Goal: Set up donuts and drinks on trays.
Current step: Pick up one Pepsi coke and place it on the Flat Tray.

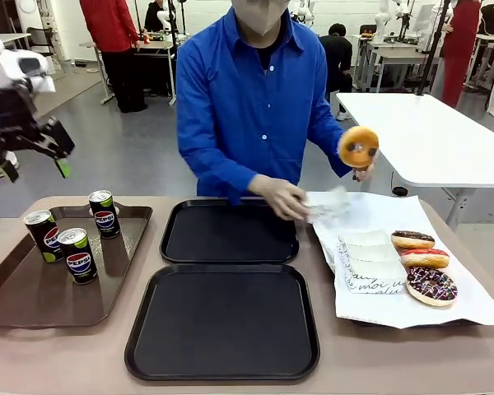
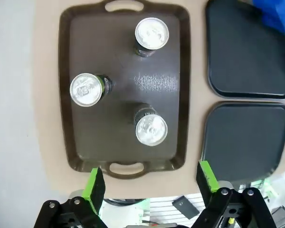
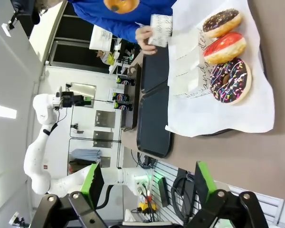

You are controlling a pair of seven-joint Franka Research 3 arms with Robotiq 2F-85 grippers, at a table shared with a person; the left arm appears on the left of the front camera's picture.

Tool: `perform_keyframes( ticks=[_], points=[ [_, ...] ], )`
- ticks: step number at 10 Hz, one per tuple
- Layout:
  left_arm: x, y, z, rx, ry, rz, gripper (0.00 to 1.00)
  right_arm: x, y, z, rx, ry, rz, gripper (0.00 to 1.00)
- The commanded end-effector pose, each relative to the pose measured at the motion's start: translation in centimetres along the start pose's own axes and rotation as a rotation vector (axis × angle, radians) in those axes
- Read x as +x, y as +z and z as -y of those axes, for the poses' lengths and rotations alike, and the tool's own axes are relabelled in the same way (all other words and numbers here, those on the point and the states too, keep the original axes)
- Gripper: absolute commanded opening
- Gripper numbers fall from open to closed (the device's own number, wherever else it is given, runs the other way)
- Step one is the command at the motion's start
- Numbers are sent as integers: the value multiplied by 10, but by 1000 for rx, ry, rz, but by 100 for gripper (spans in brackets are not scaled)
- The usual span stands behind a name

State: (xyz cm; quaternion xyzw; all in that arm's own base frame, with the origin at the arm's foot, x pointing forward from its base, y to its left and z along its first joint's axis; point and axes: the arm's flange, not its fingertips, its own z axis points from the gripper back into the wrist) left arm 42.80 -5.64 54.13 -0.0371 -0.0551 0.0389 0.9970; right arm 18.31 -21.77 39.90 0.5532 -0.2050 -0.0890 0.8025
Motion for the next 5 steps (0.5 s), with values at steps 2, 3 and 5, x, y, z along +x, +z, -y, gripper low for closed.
perform_keyframes(
  ticks=[2, 3, 5],
  points=[
    [12, -48, 20, 42, 9, 10, 100, 1, 1, 0, 17, 10, 6, 100],
    [13, -61, 23, 31, -3, 25, 100, 1, 1, 0, 17, 10, 6, 100],
    [14, -55, 21, 14, -18, -13, 100, 1, 1, 0, 17, 10, 6, 100]
  ],
)
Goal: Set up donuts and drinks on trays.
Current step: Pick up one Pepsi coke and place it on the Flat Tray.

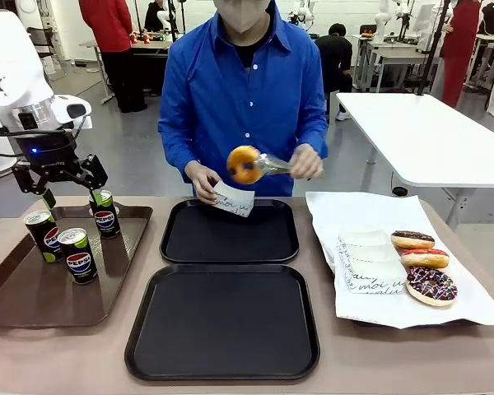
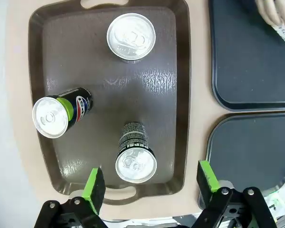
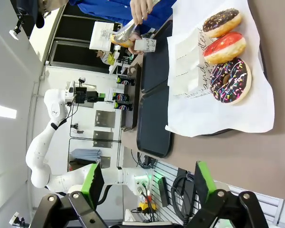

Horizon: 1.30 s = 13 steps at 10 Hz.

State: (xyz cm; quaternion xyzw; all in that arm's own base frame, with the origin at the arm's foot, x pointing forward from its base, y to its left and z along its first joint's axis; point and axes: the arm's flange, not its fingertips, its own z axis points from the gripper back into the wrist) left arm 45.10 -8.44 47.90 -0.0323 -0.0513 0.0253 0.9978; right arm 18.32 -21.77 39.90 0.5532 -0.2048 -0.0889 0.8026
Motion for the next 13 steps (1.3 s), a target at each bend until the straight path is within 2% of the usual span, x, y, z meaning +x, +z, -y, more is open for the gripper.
perform_keyframes(
  ticks=[1, 6, 8, 10, 13],
  points=[
    [0, 11, -4, 6, 9, -4, 100, 1, 1, 0, 17, 10, 7, 100],
    [1, 8, -5, -4, 11, 3, 100, 1, 1, 0, 17, 10, 7, 100],
    [-8, -9, 7, 102, -43, 32, 100, 1, 1, 0, 17, 10, 7, 100],
    [-23, -20, 8, 157, -30, 62, 100, 1, 1, 0, 17, 10, 7, 100],
    [-21, -40, 0, 126, -5, 36, 100, 1, 1, 0, 17, 10, 7, 100]
  ],
)
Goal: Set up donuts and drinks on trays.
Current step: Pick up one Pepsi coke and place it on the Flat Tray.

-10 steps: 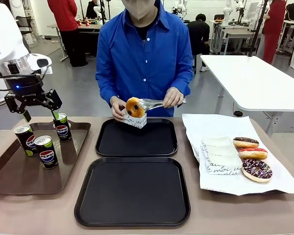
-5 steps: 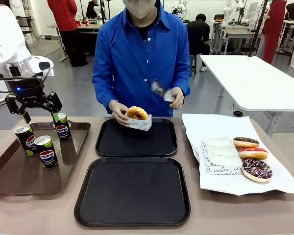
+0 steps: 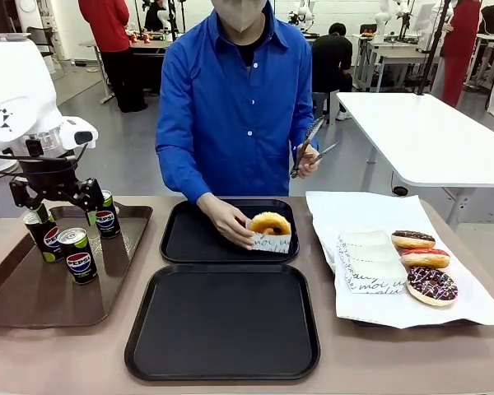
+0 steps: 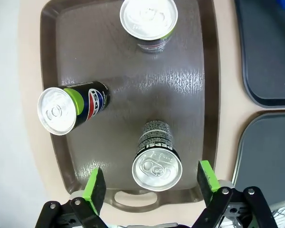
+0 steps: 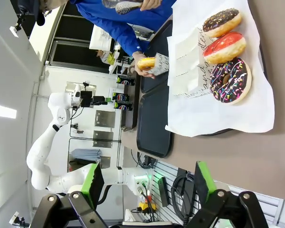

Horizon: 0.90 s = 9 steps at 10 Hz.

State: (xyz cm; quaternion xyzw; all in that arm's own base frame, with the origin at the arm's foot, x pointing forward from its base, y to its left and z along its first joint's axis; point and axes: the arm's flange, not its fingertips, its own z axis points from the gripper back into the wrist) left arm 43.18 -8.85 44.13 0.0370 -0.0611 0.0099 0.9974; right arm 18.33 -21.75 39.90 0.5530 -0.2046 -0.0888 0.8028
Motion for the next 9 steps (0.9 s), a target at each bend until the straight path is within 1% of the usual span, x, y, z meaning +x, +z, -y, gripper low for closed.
perform_keyframes(
  ticks=[1, 3, 6, 9],
  points=[
    [4, -6, -1, -31, 42, 1, 100, 1, 1, 0, 17, 10, 7, 100],
    [1, -15, 0, -49, 56, -3, 100, 1, 1, 0, 17, 10, 7, 100],
    [8, -30, 2, -58, 67, -51, 100, 1, 1, 0, 17, 10, 7, 100],
    [2, -42, 5, -51, 81, -52, 100, 1, 1, 0, 17, 10, 7, 100]
  ],
)
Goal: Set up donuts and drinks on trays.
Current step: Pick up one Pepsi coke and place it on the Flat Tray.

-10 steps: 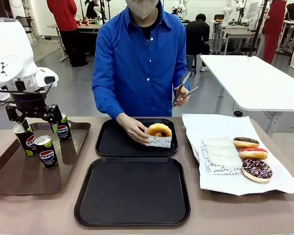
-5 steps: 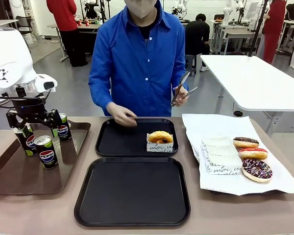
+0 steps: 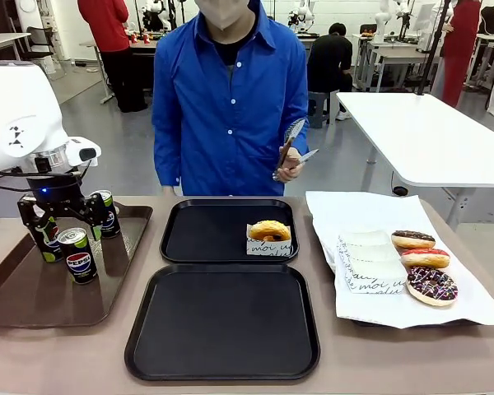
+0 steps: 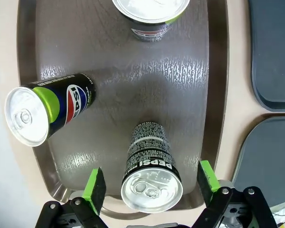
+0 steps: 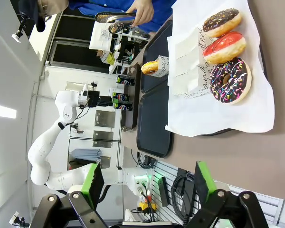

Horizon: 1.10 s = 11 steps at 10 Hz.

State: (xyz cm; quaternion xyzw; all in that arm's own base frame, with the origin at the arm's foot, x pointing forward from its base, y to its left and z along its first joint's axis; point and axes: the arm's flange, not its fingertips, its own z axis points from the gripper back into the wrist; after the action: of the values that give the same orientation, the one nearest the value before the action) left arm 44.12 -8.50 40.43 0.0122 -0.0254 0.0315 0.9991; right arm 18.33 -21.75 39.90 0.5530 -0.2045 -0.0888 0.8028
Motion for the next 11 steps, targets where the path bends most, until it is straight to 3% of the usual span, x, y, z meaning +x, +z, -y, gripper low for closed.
perform_keyframes(
  ticks=[1, 11],
  points=[
    [-3, -9, 4, -20, 45, 17, 100, 1, 1, 0, 17, 10, 8, 100],
    [-9, -21, 3, -20, 36, -33, 100, 1, 1, 0, 17, 10, 8, 100]
  ],
)
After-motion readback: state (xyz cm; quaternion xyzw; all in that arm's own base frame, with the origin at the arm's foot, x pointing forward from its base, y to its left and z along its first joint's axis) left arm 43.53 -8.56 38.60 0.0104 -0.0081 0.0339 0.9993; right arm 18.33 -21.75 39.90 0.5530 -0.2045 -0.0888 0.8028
